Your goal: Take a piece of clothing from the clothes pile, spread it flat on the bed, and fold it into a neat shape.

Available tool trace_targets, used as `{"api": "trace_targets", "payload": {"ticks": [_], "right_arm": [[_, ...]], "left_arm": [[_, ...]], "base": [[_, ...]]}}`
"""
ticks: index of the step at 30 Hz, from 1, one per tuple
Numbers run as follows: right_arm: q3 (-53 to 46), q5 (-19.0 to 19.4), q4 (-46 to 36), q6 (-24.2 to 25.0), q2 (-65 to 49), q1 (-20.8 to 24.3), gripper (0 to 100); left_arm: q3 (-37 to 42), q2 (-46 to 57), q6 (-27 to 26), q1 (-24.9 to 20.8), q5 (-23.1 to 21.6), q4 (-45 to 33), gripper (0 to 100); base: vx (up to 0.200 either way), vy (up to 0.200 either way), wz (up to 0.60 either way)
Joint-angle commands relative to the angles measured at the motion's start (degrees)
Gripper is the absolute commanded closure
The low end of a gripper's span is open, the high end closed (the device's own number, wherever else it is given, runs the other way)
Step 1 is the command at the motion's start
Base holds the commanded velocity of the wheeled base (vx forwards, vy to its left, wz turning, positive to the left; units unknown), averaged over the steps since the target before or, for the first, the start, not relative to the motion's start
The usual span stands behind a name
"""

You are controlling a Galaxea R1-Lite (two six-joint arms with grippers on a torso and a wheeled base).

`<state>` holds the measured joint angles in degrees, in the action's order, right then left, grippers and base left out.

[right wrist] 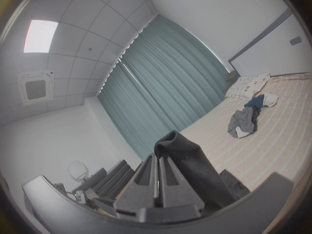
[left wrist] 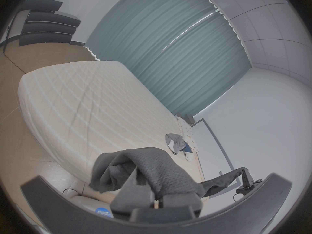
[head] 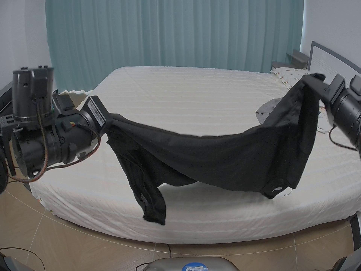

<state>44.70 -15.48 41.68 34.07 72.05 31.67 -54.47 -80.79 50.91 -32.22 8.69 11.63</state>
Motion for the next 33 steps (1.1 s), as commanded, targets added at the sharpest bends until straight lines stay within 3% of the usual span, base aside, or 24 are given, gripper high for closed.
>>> {"api": "trace_targets", "payload": {"ticks": [1,7,11,15,23,33], "right_arm": [[16.3,0.3,-9.3,-0.3,-4.1,-3.6,100],[34.1,2.7,-16.9,0.2,8.4,-15.9,100],[40.6,2.2,-17.1,0.4,18.3,-20.3,100],[42.3,1.6,-16.1,0.4,25.3,-21.6,100],[46.2,-0.7,-11.4,0.4,33.9,-21.7,100],[41.0,-0.6,-5.7,0.6,40.7,-21.0,100]], "left_arm": [[-10.1,1.7,-0.5,1.1,-0.3,-5.2,100],[-19.3,-9.4,-0.2,5.8,-0.3,-9.6,100],[-23.0,-17.0,0.9,6.6,-0.3,-11.1,100],[-25.2,-23.5,0.9,6.8,-0.3,-10.3,100],[-34.2,-33.1,1.1,6.8,-0.4,-10.3,100],[-40.9,-44.0,1.1,7.0,-0.3,-10.2,100]], "base": [[0.000,0.000,0.00],[0.000,0.000,0.00],[0.000,0.000,0.00],[0.000,0.000,0.00],[0.200,0.000,0.00],[0.200,0.000,0.00]]}}
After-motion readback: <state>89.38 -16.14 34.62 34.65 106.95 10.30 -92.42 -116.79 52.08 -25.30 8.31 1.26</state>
